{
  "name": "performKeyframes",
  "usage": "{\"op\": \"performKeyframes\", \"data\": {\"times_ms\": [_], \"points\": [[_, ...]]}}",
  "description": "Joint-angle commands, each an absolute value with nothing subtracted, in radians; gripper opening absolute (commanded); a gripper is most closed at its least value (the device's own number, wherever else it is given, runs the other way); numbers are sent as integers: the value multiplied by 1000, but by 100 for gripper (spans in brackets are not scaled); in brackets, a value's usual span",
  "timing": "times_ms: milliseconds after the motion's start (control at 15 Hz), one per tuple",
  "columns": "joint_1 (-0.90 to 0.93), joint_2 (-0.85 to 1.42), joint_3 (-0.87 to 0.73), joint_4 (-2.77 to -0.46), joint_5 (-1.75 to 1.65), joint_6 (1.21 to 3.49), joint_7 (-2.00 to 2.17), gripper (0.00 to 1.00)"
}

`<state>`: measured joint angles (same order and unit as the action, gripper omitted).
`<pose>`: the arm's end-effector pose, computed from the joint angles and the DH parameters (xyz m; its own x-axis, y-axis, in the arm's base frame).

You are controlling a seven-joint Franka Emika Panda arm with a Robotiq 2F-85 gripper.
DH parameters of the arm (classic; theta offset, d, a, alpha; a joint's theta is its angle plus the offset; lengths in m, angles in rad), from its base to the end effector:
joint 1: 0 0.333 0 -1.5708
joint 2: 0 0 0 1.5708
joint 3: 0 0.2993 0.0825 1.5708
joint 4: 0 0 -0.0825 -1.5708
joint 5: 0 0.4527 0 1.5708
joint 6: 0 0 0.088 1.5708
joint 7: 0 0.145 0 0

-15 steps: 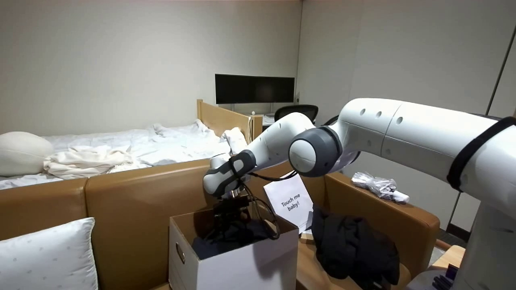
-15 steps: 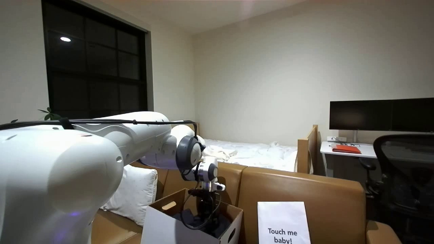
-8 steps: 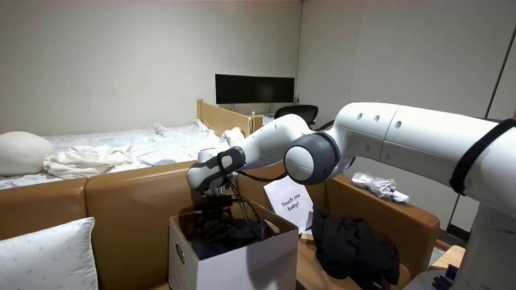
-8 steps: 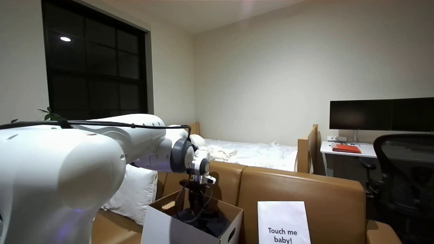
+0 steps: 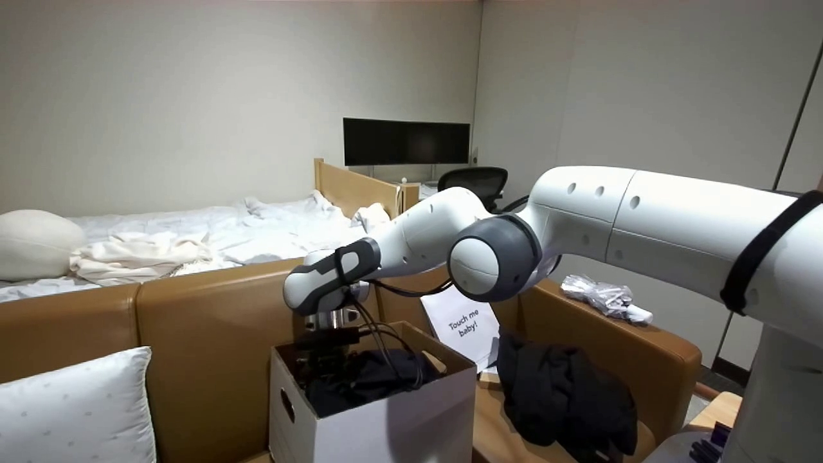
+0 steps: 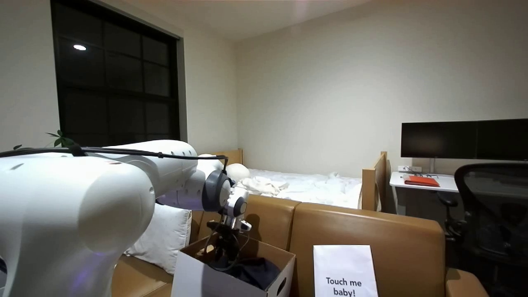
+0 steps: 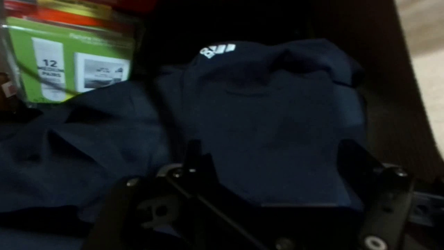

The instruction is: Remove the clothes from the box, put them on the couch, and then put the umbrella on the couch in the box

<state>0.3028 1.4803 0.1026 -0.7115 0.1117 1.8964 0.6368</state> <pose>0.7106 0.2865 -0.0784 0.8748 -0.3344 -0.3506 -0.3497 -0.9366 0.0210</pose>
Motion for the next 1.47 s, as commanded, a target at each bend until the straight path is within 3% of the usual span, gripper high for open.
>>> {"op": "performKeyframes", "data": {"times_ms": [0,467,533,667,1267,1400], "points": [[290,1481,116,-734,200,2018,721,100],[321,1485,69,-833,195,2236,823,100],[325,1487,58,-850,190,2261,836,75],[326,1490,44,-828,182,2243,862,67],[265,1490,57,-813,198,2124,885,8],[251,1490,64,-782,194,2052,865,2]]}}
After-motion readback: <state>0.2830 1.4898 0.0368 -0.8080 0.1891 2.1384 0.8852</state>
